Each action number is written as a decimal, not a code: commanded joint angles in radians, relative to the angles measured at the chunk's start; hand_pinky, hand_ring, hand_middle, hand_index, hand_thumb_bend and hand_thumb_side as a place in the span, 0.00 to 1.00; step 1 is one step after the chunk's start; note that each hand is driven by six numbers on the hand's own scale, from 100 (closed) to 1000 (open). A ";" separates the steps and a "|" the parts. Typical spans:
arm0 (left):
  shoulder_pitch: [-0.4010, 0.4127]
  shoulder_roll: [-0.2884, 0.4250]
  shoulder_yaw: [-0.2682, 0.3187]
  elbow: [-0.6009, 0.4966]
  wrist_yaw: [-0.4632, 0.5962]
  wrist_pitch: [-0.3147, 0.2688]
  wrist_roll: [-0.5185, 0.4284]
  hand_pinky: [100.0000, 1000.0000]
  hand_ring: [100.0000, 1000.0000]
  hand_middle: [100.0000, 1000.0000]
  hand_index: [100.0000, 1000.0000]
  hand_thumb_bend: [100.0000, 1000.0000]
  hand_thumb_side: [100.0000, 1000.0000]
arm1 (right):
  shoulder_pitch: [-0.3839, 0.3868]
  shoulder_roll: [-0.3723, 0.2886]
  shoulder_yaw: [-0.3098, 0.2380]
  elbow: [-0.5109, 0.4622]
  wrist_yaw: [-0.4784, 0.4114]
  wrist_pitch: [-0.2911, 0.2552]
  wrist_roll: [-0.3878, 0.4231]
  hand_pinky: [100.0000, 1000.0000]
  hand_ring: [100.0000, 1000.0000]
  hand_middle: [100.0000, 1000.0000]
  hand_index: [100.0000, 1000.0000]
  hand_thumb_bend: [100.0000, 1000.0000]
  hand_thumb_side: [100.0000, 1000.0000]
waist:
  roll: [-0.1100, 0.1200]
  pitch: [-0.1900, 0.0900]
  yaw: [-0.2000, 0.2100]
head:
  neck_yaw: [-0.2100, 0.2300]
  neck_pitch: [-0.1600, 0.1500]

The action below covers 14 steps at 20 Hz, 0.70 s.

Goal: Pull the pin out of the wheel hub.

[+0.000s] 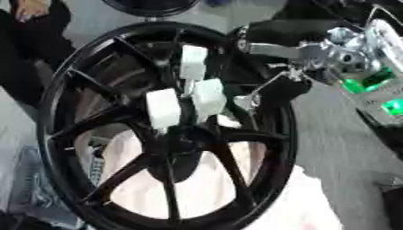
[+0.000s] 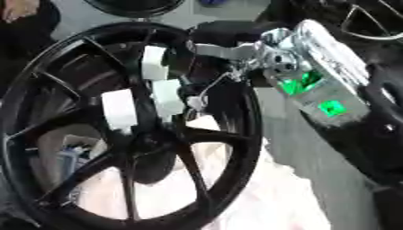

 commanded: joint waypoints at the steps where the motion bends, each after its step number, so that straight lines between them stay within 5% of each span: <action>1: -0.005 0.024 0.020 -0.005 0.004 -0.001 0.004 0.71 0.39 0.49 0.73 0.12 0.13 | -0.008 -0.008 -0.008 -0.012 0.005 0.014 0.007 0.85 0.84 0.76 0.87 0.00 0.15 | 0.009 -0.011 0.001 | -0.002 -0.009; 14: -0.006 0.021 0.022 -0.002 0.010 -0.001 0.008 0.72 0.39 0.48 0.73 0.12 0.13 | -0.003 0.001 0.000 -0.012 -0.003 0.029 0.011 0.85 0.83 0.75 0.85 0.00 0.24 | 0.006 -0.004 0.006 | -0.004 -0.013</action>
